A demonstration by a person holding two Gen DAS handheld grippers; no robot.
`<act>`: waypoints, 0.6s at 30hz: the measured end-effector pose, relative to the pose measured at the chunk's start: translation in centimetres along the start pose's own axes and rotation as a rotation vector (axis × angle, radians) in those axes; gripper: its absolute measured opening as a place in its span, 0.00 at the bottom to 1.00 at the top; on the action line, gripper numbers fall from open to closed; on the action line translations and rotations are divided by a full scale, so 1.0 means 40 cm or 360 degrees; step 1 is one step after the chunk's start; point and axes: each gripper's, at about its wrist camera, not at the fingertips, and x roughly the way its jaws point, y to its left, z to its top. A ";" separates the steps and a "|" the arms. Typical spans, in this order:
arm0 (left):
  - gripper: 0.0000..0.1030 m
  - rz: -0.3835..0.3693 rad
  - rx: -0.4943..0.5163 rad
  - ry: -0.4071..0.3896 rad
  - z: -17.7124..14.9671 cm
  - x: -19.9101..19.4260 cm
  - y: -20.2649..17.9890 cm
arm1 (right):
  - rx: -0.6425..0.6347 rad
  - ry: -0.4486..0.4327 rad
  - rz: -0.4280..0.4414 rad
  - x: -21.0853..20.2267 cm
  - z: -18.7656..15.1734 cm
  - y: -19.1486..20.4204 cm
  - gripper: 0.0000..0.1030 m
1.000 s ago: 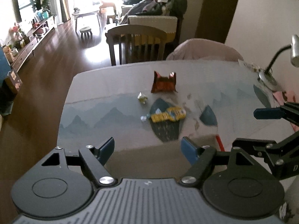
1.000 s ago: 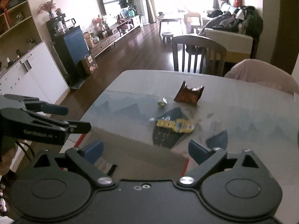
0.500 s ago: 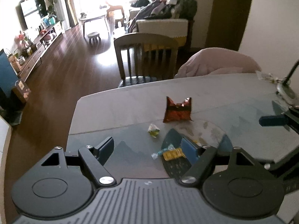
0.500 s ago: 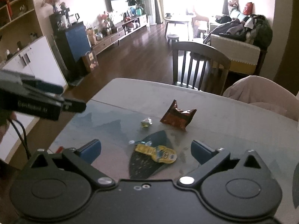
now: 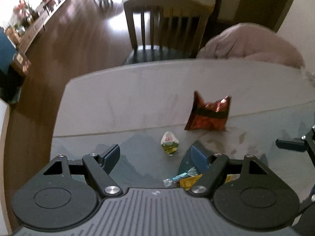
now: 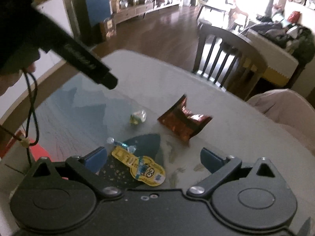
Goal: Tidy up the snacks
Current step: 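Withdraw both tools from the box toward the remaining snacks, then grasp the green-white jelly cup with the left tool while the right tool grasps the yellow Minions cup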
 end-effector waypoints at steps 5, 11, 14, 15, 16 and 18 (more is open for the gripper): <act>0.77 -0.0001 -0.0032 0.0158 0.019 0.121 -0.002 | -0.0117 0.0143 0.0063 0.114 -0.018 0.014 0.94; 0.77 -0.0020 -0.0120 0.0284 0.046 0.241 -0.011 | -0.0267 0.0269 0.0109 0.210 -0.031 0.025 0.88; 0.77 0.0008 -0.0097 0.0323 0.049 0.286 -0.025 | -0.0329 0.0317 0.0093 0.245 -0.035 0.033 0.84; 0.76 0.0019 -0.0097 0.0335 0.048 0.299 -0.028 | -0.0352 0.0326 0.0087 0.256 -0.037 0.035 0.82; 0.76 0.0022 -0.0101 0.0343 0.047 0.309 -0.028 | -0.0374 0.0336 0.0087 0.265 -0.038 0.037 0.81; 0.76 0.0013 -0.0113 0.0356 0.044 0.331 -0.031 | -0.0399 0.0343 0.0095 0.275 -0.040 0.043 0.80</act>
